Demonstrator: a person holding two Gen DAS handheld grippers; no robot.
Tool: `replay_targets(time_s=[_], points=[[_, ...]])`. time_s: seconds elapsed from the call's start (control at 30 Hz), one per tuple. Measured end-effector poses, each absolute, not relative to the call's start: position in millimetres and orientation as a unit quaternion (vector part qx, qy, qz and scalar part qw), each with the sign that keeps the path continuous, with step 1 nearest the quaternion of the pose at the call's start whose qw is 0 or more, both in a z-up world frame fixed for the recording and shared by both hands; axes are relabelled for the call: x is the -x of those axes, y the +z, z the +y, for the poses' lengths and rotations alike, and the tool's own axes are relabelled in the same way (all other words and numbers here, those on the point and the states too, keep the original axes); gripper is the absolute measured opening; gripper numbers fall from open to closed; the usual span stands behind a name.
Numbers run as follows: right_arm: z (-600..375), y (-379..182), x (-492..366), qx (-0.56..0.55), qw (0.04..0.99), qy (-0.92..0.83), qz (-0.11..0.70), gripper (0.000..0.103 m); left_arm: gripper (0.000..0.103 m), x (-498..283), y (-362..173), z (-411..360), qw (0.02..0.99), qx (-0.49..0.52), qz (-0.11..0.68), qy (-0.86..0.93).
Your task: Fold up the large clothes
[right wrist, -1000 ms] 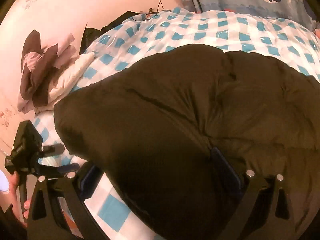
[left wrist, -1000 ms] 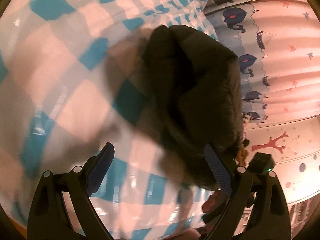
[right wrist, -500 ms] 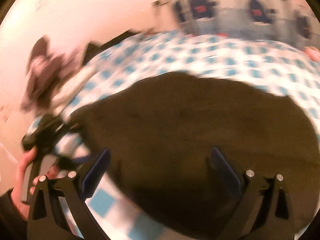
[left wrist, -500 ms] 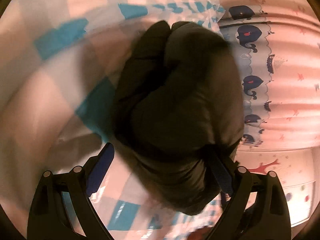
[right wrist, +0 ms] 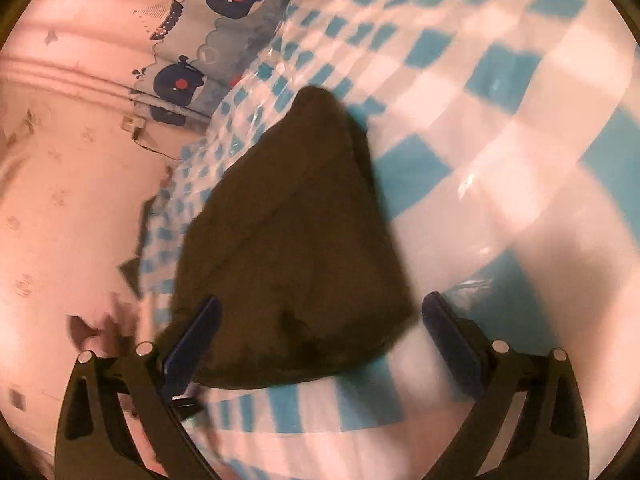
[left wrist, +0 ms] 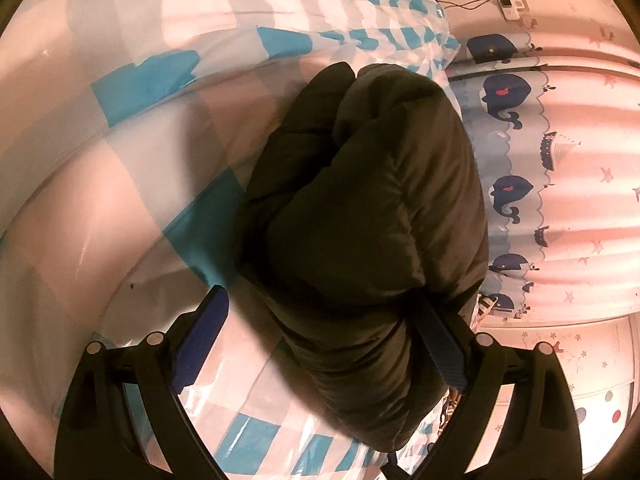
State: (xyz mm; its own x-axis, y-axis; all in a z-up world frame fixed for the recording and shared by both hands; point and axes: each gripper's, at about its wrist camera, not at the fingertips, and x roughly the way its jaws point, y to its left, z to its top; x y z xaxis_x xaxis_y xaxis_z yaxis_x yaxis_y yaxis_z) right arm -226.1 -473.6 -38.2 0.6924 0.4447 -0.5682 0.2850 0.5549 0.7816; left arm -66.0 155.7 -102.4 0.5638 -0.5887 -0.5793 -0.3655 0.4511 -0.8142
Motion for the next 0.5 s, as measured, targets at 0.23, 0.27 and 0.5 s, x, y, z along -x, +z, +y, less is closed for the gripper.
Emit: replay_targets(time_s=[0.23,0.27,0.5], points=[[-464,-48,203,-0.483,0.782,0.06,0.389,0.057,0.088,54,-106,157,0.717,0.502,0.479,-0.07],[-465,-47,204,-0.481,0.784,0.052,0.389,0.028,0.079,54,-105,157,0.721,0.498,0.477,-0.064],[-457,-21,214,-0.466,0.803,0.094,0.36,0.014,0.01,66,-76,152,0.755,0.467,0.453,-0.082]])
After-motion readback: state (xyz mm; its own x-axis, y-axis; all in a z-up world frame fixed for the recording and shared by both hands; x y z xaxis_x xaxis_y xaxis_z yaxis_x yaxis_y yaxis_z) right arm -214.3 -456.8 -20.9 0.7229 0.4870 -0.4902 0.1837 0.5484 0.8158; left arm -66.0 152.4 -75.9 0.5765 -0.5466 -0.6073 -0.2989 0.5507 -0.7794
